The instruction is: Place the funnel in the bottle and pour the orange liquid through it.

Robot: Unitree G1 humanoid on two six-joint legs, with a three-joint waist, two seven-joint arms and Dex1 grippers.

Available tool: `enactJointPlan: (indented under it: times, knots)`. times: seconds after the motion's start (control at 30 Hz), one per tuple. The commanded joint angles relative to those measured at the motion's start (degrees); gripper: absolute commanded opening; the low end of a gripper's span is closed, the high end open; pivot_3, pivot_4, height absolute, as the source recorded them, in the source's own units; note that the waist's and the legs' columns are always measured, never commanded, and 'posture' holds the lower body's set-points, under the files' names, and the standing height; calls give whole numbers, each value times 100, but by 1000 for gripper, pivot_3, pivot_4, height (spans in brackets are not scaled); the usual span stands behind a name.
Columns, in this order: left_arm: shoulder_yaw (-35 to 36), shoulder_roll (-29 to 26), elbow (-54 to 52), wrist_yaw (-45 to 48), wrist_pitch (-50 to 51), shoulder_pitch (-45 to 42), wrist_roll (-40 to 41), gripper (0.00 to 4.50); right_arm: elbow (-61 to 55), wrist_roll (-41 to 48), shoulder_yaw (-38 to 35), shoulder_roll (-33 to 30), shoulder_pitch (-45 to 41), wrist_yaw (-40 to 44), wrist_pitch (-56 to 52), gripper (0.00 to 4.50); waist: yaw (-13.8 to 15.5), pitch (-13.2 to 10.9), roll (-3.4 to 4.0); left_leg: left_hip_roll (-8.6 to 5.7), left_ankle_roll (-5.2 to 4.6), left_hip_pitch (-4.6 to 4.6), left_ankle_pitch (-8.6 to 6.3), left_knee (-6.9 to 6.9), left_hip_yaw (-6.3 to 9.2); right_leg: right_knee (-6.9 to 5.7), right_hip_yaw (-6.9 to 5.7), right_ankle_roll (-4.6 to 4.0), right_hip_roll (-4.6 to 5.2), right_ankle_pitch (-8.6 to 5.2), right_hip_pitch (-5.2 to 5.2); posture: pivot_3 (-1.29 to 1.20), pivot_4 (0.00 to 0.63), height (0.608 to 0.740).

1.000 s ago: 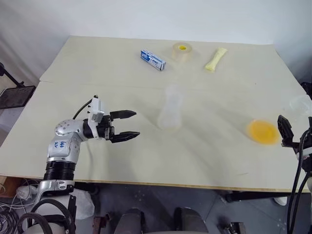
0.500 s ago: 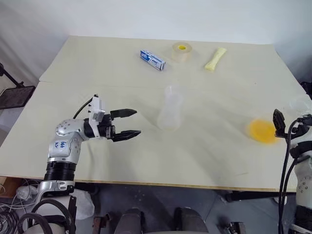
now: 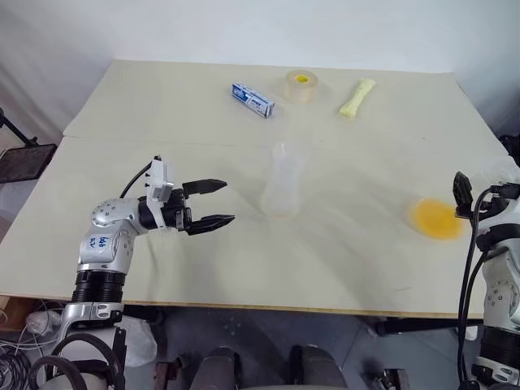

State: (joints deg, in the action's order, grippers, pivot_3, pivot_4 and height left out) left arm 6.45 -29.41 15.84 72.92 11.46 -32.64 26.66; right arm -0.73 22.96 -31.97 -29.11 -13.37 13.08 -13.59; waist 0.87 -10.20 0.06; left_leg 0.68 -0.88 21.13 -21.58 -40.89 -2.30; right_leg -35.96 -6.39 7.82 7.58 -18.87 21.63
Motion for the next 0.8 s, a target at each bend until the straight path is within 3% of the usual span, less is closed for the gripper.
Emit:
enactJointPlan:
  times: [0.03,0.1,0.37,0.67,0.8]
  knots:
    - [66,-77,-168,-14,-57,-5,84,4500,-452,129,-96,10,-69,-100,67,2864,-6,0,0,0,0,0,0,0,0,0,0,0,0,0,0,0,150,740]
    - [57,-74,-143,-5,-70,-26,77,4500,-614,181,-109,15,-101,-152,-11,2461,-4,-2,3,0,0,0,0,0,0,0,0,0,0,0,0,0,150,740]
    - [46,-37,125,16,-282,-185,-4,4500,-1759,47,398,-120,-472,-598,-773,2461,-53,-14,24,2,0,2,0,0,-3,-1,3,0,1,0,6,0,150,740]
    - [-2,-4,676,206,-612,-490,-17,4500,-2923,-1205,2544,-420,-1477,-816,-1898,2461,-104,-14,25,-11,0,12,0,8,-4,-5,0,0,-2,0,26,0,150,740]
    - [-40,-37,966,418,-711,-655,-40,4500,-2766,-2367,3698,-832,-1786,-492,-1422,2461,-86,-14,25,-23,0,21,0,6,2,-5,-4,0,4,0,29,0,150,740]
